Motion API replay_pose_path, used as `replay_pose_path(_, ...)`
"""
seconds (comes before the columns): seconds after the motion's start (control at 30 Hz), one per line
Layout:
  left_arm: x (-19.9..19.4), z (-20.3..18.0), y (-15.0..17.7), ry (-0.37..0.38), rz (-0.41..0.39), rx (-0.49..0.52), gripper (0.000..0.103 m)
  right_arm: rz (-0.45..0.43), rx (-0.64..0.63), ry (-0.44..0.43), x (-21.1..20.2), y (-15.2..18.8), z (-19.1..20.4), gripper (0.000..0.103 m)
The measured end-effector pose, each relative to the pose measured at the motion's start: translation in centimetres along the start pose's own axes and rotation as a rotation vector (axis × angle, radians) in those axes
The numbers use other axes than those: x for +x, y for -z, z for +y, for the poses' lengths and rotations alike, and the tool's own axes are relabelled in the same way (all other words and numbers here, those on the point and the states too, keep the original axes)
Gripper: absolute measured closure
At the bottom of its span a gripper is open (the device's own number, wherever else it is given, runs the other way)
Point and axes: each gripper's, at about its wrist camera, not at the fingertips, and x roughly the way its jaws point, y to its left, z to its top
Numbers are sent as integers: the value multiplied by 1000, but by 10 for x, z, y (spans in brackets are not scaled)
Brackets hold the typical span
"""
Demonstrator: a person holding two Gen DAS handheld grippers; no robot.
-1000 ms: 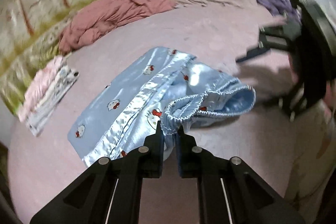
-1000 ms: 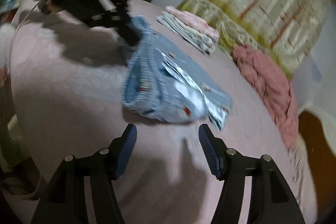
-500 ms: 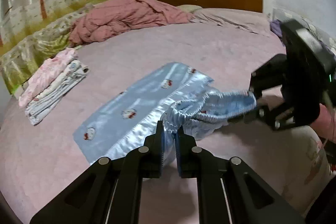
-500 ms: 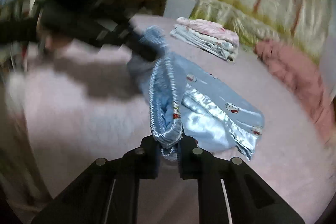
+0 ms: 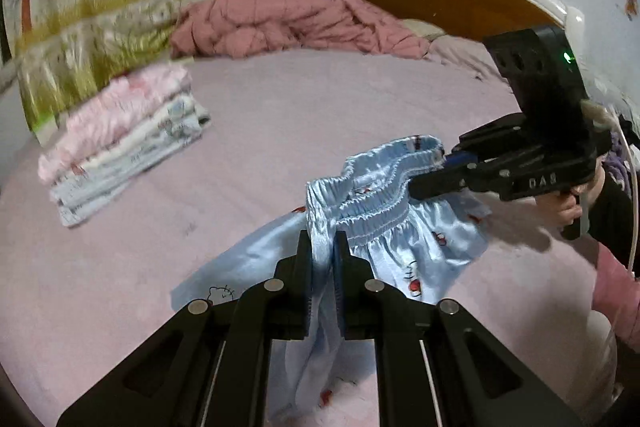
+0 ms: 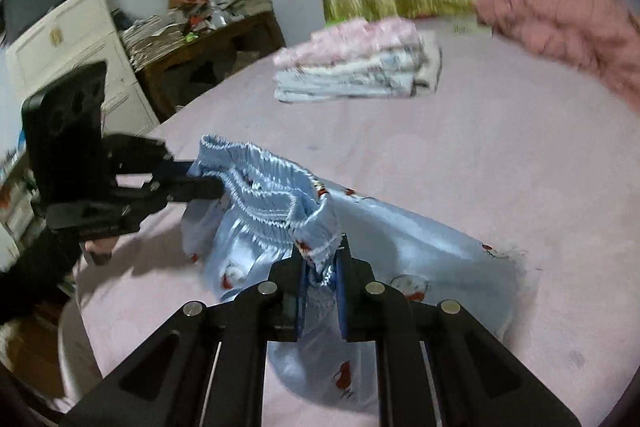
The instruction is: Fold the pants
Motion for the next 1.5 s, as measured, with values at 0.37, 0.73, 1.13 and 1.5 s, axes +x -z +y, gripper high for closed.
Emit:
replay_pose_path(0.37, 47, 37, 29, -86, 63, -204, 55, -4, 174, 131, 42, 18, -44, 53)
replay_pose_path(0.73, -22, 22, 64, -10, 23, -251, 67, -106, 168, 166, -32, 70, -23, 76)
replay_pose_path(1.13, -8, 9, 102, -1, 119, -291, 82, -10, 158, 173, -29, 107, -13, 81)
replay_pose_path(1.5, -39, 18, 98, -60, -33, -314, 103, -59, 172, 312, -34, 104, -4, 101)
